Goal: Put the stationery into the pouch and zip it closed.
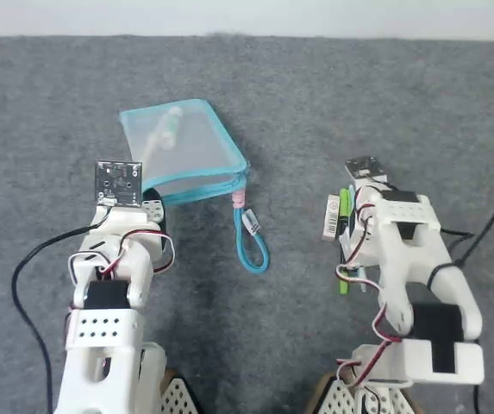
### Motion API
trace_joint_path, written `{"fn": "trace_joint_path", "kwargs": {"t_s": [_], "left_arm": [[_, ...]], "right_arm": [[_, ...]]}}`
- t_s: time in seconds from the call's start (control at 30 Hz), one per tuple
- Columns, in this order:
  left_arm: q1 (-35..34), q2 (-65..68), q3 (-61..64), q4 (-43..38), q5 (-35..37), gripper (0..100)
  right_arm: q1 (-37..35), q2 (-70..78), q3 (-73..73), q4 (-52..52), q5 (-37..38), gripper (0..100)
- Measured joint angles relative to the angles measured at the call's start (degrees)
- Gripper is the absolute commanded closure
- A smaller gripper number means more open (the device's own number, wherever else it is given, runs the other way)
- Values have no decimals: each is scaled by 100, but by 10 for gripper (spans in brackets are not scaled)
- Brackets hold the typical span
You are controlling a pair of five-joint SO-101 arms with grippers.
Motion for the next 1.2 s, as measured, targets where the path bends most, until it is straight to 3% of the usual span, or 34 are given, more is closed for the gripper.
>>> {"fn": "trace_joint_path", "kwargs": {"t_s": [0.1, 0.23, 0.43, 0.6, 0.9, 1.2], "left_arm": [[0, 0, 0, 0, 0, 989], [0, 0, 0, 0, 0, 989], [35, 0, 0, 123, 0, 989], [114, 0, 0, 149, 105, 989], [1073, 0, -9, 149, 457, 989], [1169, 0, -9, 149, 457, 989]], "right_arm": [[-35, 123, -62, -18, 0, 857], [-44, 132, -88, -44, 0, 997], [-35, 141, -97, -44, 0, 991], [-44, -809, 0, 422, 0, 992], [-466, -3297, -404, 2242, 580, 992], [-1240, -3727, -1881, 3578, 677, 992]]}}
